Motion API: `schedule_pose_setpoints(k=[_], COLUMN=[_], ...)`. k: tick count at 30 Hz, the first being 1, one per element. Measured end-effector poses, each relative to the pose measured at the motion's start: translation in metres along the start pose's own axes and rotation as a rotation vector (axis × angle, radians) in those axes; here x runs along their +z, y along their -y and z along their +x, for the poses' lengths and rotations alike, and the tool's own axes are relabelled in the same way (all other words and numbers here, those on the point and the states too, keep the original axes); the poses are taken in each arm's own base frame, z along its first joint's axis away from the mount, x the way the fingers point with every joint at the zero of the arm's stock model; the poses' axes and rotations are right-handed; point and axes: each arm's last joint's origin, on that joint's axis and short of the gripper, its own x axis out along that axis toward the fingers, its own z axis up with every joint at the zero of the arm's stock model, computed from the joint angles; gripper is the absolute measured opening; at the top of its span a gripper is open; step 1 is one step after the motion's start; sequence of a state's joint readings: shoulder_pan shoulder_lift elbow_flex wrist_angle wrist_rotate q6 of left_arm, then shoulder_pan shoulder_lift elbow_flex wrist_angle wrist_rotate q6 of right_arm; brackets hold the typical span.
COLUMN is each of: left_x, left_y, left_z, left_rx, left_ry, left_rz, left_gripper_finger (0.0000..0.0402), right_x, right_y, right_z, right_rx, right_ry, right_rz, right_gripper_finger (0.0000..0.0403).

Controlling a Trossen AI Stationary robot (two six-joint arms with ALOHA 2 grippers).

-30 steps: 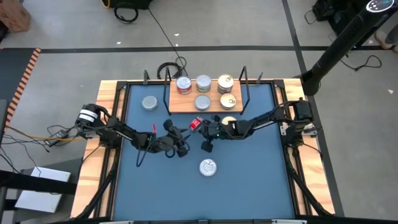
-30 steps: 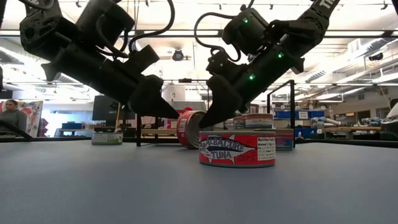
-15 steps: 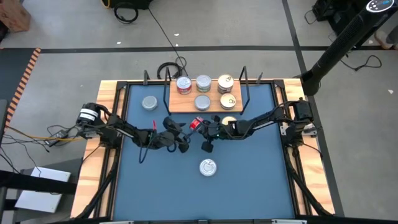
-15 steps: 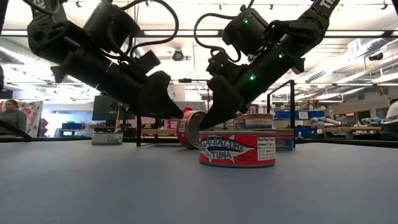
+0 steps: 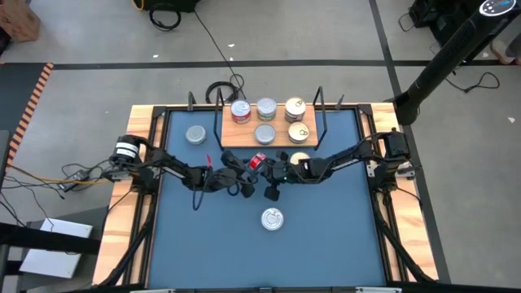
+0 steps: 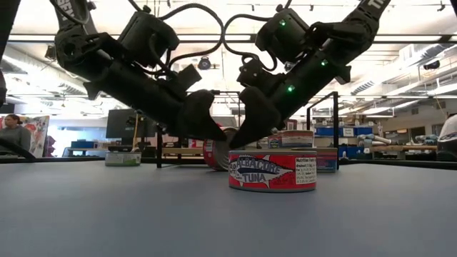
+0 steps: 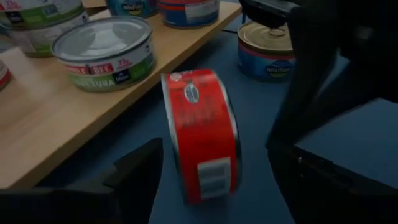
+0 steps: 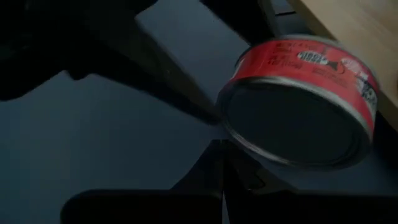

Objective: Stack canned seafood by type on shelf
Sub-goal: Put the red tuna can aligned with the stacked red tuna can on the shelf

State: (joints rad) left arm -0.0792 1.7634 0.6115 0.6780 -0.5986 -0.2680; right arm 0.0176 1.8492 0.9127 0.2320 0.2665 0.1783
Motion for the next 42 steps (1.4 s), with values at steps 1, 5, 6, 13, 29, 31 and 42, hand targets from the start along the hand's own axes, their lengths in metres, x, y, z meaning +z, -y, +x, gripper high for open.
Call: schedule_pose_setpoints(k=[1, 5, 6, 13, 29, 31, 42], left_x=[0.001, 0.001, 0.001, 0.002, 0.036, 0.03, 0.017], left_y=[0.001, 0.0, 0.0, 0.003, -0.006, -0.006, -0.011], left_z=[0.001, 0.001, 0.001, -0.002, -0.037, -0.037, -0.027], left_rx=[0.006, 0.021, 0.023, 0.02, 0.026, -0.03, -0.174], left_ry=[0.005, 0.013, 0.013, 0.022, 0.01, -0.046, -0.166], left_rz=[-0.002, -0.001, -0.001, 0.081, 0.359, 0.39, 0.449], left_gripper_finger=[0.0293, 0.0268, 0.0257, 0.0156, 0.0029, 0.0046, 0.014], right_x=[0.0, -0.001, -0.001, -0.001, -0.002, -0.002, -0.002], right_y=[-0.001, -0.003, -0.004, -0.004, -0.004, -0.004, -0.004], right_z=[0.0, -0.001, -0.001, -0.001, -0.001, -0.001, -0.001], right_rx=[0.001, 0.007, 0.008, 0.007, 0.007, 0.007, 0.008], right_ry=[-0.002, -0.002, -0.002, -0.005, -0.012, -0.013, -0.008], right_rz=[-0.003, -0.011, -0.013, -0.015, -0.018, -0.026, -0.027], right_gripper_finger=[0.0007, 0.0007, 0.0007, 0.0007, 0.0007, 0.0007, 0.0007])
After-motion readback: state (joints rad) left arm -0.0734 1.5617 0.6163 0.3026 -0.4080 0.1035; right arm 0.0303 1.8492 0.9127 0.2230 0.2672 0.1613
